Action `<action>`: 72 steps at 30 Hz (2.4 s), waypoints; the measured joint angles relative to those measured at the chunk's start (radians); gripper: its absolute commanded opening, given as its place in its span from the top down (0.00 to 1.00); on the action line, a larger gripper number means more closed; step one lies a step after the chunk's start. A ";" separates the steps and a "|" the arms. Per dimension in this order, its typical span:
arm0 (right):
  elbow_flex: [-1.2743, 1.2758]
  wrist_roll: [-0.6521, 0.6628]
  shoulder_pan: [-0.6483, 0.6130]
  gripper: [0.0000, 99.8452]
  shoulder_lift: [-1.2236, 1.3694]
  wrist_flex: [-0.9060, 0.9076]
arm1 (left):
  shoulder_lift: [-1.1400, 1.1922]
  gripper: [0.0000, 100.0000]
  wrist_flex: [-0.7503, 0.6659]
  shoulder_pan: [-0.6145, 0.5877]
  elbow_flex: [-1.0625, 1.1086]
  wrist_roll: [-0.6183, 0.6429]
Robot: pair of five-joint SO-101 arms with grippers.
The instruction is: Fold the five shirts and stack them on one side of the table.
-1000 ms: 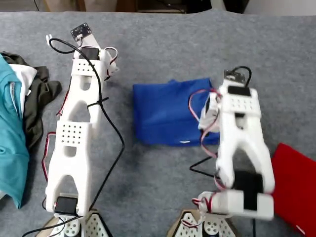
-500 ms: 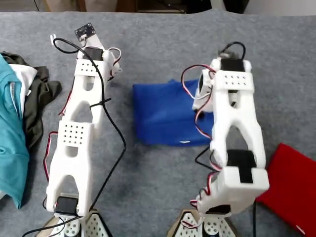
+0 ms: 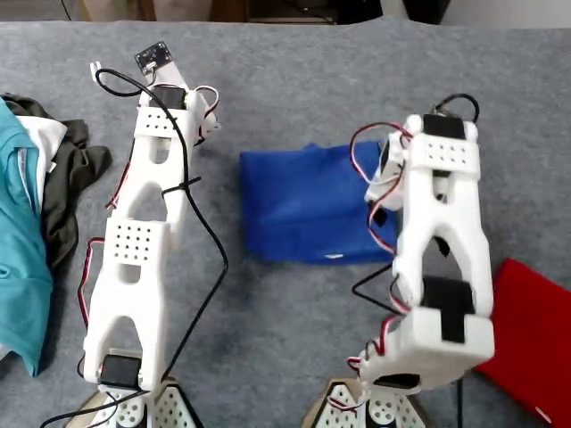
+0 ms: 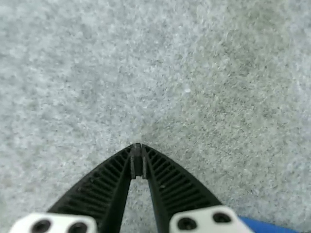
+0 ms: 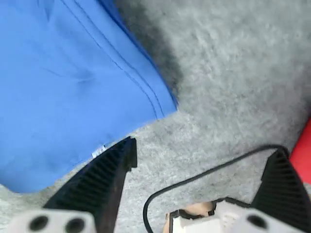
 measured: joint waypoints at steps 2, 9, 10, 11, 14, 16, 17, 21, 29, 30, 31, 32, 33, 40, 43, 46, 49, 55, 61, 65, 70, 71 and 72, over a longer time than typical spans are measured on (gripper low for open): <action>0.069 -0.020 0.002 0.60 -0.064 -0.028 | 0.000 0.98 0.000 0.000 0.000 0.000; 0.407 -0.242 -0.048 0.60 -0.256 -0.279 | 0.000 0.98 0.000 0.002 0.000 0.000; 0.446 -0.282 -0.055 0.60 -0.264 -0.336 | 0.000 0.98 0.000 0.002 0.000 0.000; 0.479 -0.318 -0.068 0.60 -0.265 -0.393 | 0.000 0.98 0.000 0.002 0.000 0.000; 0.543 -0.393 -0.104 0.60 -0.265 -0.546 | 0.023 0.98 0.000 0.003 -0.008 0.000; 0.565 -0.443 -0.118 0.60 -0.265 -0.618 | 0.034 0.98 0.000 0.003 -0.008 0.000; 0.568 -0.462 -0.118 0.60 -0.265 -0.643 | 0.035 0.98 0.000 0.003 -0.008 0.000; 0.571 -0.514 -0.118 0.60 -0.265 -0.677 | 0.035 0.98 0.000 0.003 -0.009 0.000; 0.571 -0.569 -0.120 0.60 -0.265 -0.726 | 0.035 0.98 0.000 0.003 -0.009 0.000; 0.571 -0.583 -0.120 0.60 -0.265 -0.743 | 0.035 0.98 0.000 0.003 -0.009 0.000; 0.571 -0.594 -0.126 0.60 -0.265 -0.753 | 0.035 0.98 0.000 0.003 -0.009 0.000; 0.571 -0.605 -0.133 0.60 -0.265 -0.761 | 0.035 0.98 0.000 0.003 -0.009 0.000; 0.571 -0.614 -0.141 0.60 -0.265 -0.766 | 0.035 0.98 0.000 0.003 -0.009 0.000; 0.575 -0.628 -0.155 0.60 -0.265 -0.775 | 0.035 0.98 0.000 0.003 -0.009 0.000; 0.577 -0.628 -0.155 0.60 -0.265 -0.775 | 0.035 0.98 0.000 0.003 -0.009 0.000; 0.577 -0.628 -0.155 0.60 -0.262 -0.778 | 0.035 0.98 0.000 0.003 -0.009 0.000; 0.577 -0.628 -0.155 0.60 -0.222 -0.809 | 0.035 0.98 0.000 0.003 -0.009 0.000; 0.577 -0.628 -0.153 0.60 -0.129 -0.827 | 0.035 0.98 0.000 0.003 -0.009 0.000; 0.575 -0.628 -0.153 0.65 -0.110 -0.833 | 0.035 0.98 0.000 0.003 -0.009 0.000; 0.575 -0.628 -0.129 0.78 -0.110 -0.844 | 0.035 0.98 0.000 0.003 -0.009 0.000; 0.601 -0.628 -0.098 0.89 -0.097 -0.936 | 0.035 0.98 0.000 0.003 -0.009 0.000; 0.601 -0.618 -0.097 0.90 -0.091 -0.950 | 0.035 0.98 0.000 0.003 -0.009 0.000; 0.601 -0.605 -0.097 0.91 -0.089 -0.962 | 0.035 0.98 0.000 0.003 -0.009 0.000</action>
